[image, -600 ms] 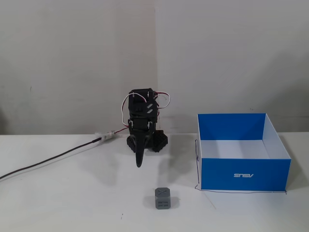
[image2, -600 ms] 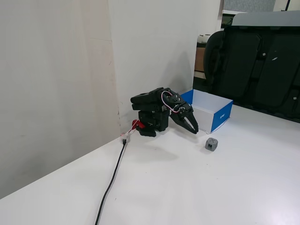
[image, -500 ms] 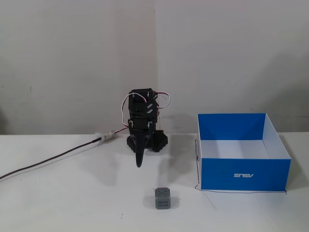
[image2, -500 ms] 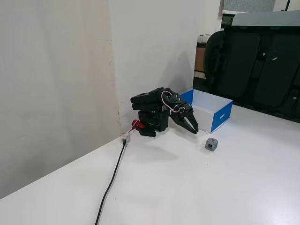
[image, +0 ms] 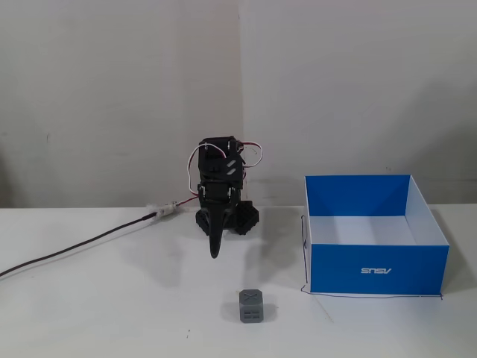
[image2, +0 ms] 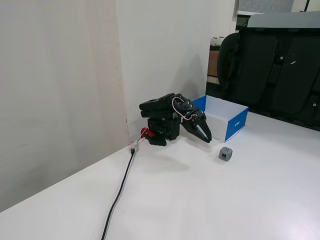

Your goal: Pick the gray block and keep it in the box.

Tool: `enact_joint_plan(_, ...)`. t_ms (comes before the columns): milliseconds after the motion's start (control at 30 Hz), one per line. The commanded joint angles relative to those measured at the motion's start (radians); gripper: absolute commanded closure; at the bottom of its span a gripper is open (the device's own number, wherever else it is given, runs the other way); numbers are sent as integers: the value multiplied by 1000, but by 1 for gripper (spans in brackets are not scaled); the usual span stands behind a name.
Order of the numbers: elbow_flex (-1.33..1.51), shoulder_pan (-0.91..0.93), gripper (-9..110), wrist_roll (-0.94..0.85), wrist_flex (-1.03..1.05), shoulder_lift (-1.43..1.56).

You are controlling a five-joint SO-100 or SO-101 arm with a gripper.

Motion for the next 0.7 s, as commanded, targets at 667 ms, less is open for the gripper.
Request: enact_joint_plan(667, -9, -32, 101, -6, 8, 160)
